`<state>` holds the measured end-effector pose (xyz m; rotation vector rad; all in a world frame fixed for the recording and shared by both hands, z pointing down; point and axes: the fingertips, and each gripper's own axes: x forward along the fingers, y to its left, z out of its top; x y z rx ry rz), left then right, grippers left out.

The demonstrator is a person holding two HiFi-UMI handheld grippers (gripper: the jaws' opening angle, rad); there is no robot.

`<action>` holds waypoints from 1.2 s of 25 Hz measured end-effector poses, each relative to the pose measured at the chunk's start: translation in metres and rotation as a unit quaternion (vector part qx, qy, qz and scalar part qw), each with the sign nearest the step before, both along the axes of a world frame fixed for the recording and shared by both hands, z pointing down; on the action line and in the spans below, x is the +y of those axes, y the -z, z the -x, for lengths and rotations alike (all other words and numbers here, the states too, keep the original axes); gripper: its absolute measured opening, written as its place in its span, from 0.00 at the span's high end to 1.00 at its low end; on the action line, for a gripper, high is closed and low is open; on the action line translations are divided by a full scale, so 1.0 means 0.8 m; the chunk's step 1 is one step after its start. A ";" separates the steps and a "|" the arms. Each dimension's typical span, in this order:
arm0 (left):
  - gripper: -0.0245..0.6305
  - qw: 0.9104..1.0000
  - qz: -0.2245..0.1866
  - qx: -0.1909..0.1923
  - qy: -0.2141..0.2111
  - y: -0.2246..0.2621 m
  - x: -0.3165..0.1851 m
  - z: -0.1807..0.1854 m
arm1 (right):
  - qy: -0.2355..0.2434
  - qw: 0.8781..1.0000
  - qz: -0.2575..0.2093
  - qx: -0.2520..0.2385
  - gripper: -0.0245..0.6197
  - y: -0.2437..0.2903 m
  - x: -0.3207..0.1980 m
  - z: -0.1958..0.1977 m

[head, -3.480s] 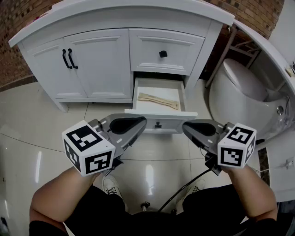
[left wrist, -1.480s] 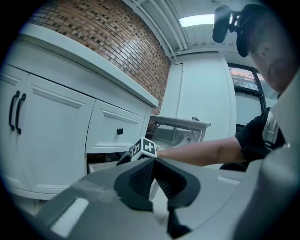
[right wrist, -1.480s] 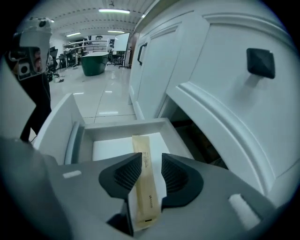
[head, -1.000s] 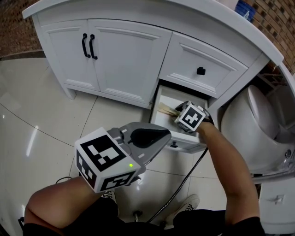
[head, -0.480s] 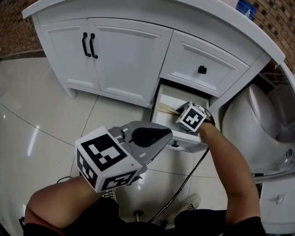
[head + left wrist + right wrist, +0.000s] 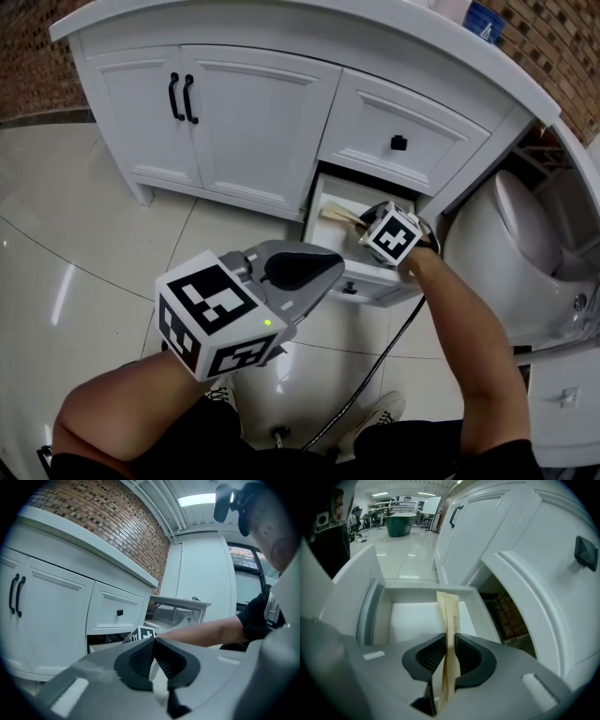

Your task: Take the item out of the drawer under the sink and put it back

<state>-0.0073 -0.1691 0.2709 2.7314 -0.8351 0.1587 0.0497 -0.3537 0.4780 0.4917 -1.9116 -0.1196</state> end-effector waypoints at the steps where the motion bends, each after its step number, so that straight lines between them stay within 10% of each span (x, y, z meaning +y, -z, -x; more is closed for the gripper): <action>1: 0.95 1.000 -0.001 0.000 -0.002 0.001 0.002 -0.001 | -0.001 1.000 -0.006 -0.002 0.86 0.007 0.001 -0.001; 12: 0.95 1.000 -0.022 -0.008 -0.002 0.011 0.017 -0.013 | -0.039 0.987 -0.094 -0.127 0.86 0.152 0.029 0.007; 30: 0.95 0.999 -0.013 0.001 -0.032 0.007 0.044 -0.029 | -0.056 0.929 -0.053 -0.361 0.86 0.289 0.216 -0.034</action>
